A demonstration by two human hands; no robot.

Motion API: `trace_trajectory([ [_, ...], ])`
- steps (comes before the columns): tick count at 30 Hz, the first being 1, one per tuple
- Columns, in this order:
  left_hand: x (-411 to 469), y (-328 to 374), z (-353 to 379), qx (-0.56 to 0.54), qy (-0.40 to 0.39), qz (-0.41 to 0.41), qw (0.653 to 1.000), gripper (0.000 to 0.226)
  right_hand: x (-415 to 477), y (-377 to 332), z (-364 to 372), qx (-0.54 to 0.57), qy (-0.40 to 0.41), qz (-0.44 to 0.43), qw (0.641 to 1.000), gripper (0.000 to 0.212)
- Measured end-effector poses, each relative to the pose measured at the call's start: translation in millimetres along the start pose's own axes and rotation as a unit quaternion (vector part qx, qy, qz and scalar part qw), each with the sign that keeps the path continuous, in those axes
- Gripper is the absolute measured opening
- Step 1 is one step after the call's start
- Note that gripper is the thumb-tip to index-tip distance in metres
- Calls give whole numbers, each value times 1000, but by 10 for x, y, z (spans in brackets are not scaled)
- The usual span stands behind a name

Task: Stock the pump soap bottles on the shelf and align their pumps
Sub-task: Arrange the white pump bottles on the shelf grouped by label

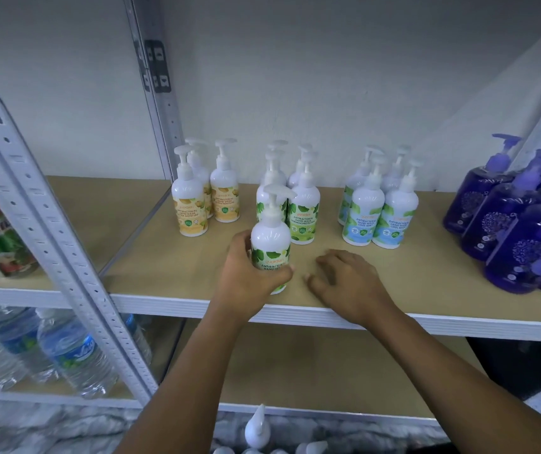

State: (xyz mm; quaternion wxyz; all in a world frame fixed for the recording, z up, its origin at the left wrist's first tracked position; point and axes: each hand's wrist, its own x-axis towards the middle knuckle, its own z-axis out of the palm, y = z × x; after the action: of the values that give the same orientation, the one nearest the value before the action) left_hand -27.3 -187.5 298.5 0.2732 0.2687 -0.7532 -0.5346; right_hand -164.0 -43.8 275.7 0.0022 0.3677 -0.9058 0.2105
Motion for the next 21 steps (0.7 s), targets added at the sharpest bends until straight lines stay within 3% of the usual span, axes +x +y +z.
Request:
trace_trajectory([
  [2, -19, -20, -41, 100, -5, -9, 995, 88, -7, -2, 19, -6, 5, -2, 1000, 55],
  [4, -45, -32, -83, 169, 2, -18, 985, 85, -4, -2, 22, -13, 6, -1, 1000, 56],
  [10, 46, -72, -64, 170, 40, -34, 984, 62, 11, 4, 40, -24, 10, 0, 1000, 56],
  [21, 270, -108, 190, 241, 123, -57, 961, 55, 7, 14, 50, -33, 17, -6, 999, 55],
])
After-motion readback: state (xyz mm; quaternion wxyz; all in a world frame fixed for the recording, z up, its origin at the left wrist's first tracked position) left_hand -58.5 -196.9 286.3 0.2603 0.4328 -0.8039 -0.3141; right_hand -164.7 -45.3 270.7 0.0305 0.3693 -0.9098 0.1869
